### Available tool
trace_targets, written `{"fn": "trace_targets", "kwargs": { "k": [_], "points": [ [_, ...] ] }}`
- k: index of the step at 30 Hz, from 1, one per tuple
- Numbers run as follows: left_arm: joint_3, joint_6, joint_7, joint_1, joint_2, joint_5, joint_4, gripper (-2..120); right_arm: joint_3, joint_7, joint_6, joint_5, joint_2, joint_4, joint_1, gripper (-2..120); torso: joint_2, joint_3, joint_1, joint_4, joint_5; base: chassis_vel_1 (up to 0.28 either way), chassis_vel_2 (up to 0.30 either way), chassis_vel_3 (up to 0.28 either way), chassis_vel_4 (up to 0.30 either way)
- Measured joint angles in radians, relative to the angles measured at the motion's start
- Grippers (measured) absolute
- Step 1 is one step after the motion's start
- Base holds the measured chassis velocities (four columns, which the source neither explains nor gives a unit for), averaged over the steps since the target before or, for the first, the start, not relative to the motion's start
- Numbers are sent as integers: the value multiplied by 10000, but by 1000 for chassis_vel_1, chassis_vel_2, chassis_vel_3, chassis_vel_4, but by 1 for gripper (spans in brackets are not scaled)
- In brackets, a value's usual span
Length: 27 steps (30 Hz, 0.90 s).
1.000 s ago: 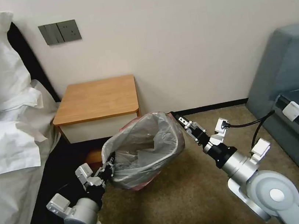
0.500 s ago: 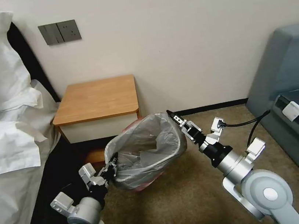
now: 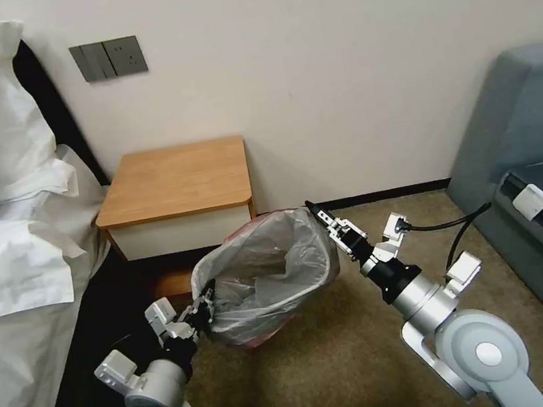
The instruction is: Pick up the garbage bag from the table and place it over the trash can.
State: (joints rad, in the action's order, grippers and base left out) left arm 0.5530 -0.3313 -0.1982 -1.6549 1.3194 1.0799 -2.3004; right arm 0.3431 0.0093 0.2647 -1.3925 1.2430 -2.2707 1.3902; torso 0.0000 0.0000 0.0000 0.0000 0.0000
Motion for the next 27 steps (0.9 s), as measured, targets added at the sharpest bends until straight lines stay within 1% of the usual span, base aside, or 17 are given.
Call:
{"fn": "trace_targets", "kwargs": {
  "k": [2,10,17,21,23,25,27],
  "points": [
    [-29,3,1,20,29,-35,-7,4,13,14,0,3,-1,-22,0,0,0,0,0,0,0,0,0,0,0],
    [-43,9,35,-20,78,-65,-77,4,73,227,-16,95,-17,15,-10,0,0,0,0,0,0,0,0,0,0],
    [-6,13,226,-162,103,111,-244,4,133,298,-84,690,5,533,-104,0,0,0,0,0,1,0,0,0,0],
    [87,2,276,-239,97,522,-381,4,195,43,-104,1184,5,896,-172,0,0,0,0,0,1,0,0,0,0],
    [148,-13,464,-277,88,640,-432,4,241,-127,-131,1418,-39,1112,-257,0,0,0,0,0,0,0,0,0,0],
    [154,-15,511,-286,87,653,-440,5,245,-157,-137,1454,-46,1151,-276,0,0,0,0,0,0,0,0,0,0],
    [172,-31,732,-351,85,690,-474,5,243,-345,-177,1789,-58,1422,-417,0,0,0,0,0,0,0,0,0,0]
  ]
}}
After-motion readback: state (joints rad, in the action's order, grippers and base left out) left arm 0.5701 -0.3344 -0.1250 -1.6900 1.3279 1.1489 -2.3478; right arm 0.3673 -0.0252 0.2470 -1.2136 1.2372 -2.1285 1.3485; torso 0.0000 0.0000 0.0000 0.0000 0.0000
